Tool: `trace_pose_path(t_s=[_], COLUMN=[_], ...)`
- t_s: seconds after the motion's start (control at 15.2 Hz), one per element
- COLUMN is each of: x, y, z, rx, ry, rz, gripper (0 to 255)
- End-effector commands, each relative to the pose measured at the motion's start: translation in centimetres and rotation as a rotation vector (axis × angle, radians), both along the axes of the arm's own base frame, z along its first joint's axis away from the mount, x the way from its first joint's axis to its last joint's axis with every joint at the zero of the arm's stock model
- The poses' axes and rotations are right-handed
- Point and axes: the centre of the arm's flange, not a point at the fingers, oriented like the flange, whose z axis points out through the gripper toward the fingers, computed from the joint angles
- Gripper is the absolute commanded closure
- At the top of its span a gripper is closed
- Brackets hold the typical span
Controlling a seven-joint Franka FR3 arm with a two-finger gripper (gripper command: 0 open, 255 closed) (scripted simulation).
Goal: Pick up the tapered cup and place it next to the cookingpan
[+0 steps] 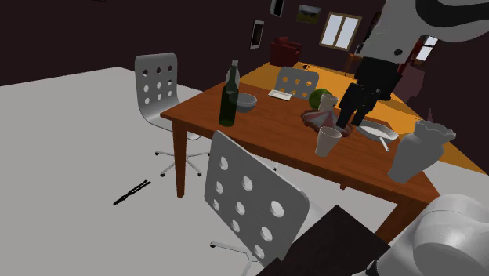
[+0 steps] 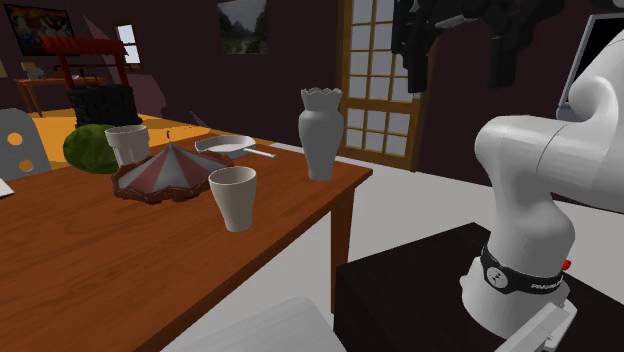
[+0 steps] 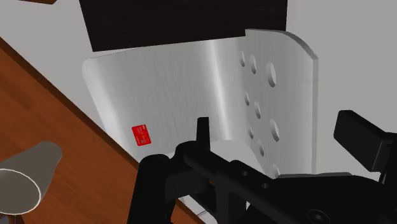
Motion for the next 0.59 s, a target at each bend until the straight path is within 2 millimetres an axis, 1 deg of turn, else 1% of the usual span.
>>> trace_pose_path(t_s=[0.0,0.53], x=[0.0,4.0], y=[0.0,-6.8], z=[0.0,-5.6], rx=[0.0,-0.069], ry=[0.0,-0.006], rz=[0.0,0.018], gripper=[0,0])
